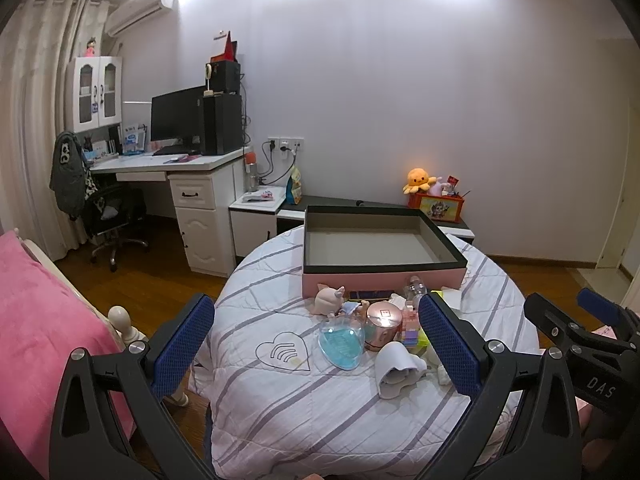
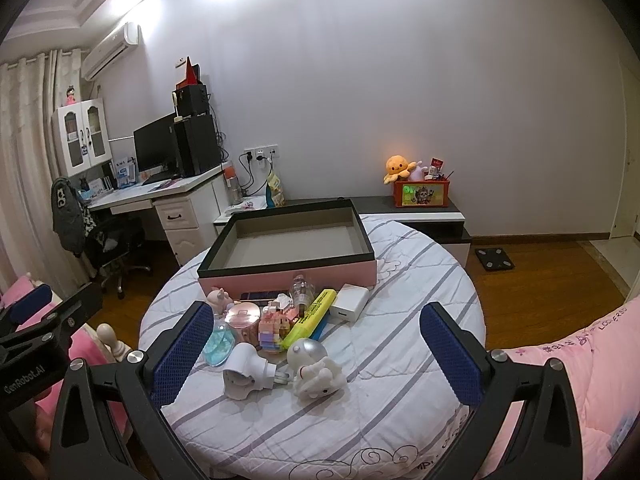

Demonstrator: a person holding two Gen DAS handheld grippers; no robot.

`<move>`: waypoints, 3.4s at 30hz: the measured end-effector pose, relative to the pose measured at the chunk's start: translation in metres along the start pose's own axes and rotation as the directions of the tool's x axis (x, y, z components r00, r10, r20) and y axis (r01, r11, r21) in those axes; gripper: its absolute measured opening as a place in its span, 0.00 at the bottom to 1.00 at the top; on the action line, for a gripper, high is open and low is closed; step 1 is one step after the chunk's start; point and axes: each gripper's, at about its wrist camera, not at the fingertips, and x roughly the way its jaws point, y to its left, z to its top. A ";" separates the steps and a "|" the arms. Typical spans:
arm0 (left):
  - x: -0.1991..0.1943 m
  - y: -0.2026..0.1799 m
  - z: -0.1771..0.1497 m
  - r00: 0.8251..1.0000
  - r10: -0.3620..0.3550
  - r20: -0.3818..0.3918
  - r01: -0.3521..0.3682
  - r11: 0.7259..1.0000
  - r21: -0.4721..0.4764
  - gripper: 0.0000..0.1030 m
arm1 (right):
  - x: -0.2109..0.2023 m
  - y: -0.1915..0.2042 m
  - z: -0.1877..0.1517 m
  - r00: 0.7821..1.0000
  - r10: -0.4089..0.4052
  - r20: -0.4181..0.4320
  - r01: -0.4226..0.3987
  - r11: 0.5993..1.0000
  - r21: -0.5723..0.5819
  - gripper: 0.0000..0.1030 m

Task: Organize rigid objects

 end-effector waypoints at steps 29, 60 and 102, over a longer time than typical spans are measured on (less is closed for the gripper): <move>-0.001 -0.004 0.002 1.000 0.002 0.008 -0.002 1.000 0.000 1.00 | -0.002 0.001 0.000 1.000 0.000 0.001 0.000 1.000 -0.001 1.00; -0.003 -0.002 0.002 1.000 -0.001 0.010 0.001 1.000 -0.005 1.00 | 0.001 -0.001 0.003 1.000 0.007 -0.014 -0.007 1.000 -0.008 1.00; 0.108 -0.031 -0.080 0.955 -0.100 -0.278 0.101 0.995 -0.010 1.00 | 0.137 -0.021 -0.084 0.951 0.057 -0.303 -0.076 0.996 -0.051 0.66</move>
